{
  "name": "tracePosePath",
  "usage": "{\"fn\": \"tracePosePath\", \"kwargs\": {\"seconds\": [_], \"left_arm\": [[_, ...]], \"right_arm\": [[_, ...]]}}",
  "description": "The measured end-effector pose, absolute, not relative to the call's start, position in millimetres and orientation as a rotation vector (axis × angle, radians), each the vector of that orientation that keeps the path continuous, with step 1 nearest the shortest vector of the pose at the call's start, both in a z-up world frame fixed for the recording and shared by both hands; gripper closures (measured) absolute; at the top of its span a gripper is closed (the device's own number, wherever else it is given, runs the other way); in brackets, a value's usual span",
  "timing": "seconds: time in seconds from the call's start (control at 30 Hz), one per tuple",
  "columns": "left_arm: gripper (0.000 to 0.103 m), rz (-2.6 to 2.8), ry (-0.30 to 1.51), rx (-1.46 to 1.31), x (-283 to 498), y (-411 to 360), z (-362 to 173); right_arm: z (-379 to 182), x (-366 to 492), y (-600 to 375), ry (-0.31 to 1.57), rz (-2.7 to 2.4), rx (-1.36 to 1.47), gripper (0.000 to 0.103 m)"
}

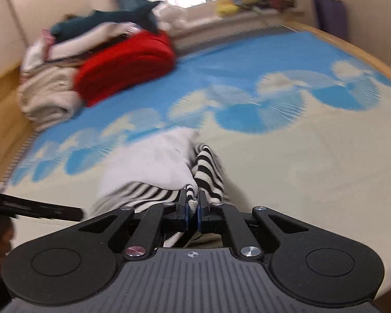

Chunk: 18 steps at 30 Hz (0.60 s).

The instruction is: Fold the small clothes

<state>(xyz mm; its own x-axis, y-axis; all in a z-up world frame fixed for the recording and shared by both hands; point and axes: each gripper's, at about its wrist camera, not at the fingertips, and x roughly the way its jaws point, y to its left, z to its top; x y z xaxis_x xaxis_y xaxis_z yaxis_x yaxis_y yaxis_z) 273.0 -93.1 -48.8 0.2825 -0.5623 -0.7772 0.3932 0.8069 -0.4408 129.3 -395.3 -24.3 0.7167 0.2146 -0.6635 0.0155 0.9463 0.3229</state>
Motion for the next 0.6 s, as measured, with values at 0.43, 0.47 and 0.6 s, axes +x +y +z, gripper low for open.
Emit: {"fn": "tracePosePath", "kwargs": {"seconds": [0.43,0.47,0.6], "left_arm": [[0.05,-0.633,1.264,0.077,265,-147,-104],[0.05,-0.635,1.253,0.059,264,-140,-97],[0.05,-0.69,1.201,0.065,256,-118,-77]], "right_arm": [[-122,166,-400,1.223,-0.016,0.197,0.098],[-124,169,-398,1.228,-0.015,0.194,0.098],[-115,169,-401,1.193,-0.013,0.215,0.095]]}}
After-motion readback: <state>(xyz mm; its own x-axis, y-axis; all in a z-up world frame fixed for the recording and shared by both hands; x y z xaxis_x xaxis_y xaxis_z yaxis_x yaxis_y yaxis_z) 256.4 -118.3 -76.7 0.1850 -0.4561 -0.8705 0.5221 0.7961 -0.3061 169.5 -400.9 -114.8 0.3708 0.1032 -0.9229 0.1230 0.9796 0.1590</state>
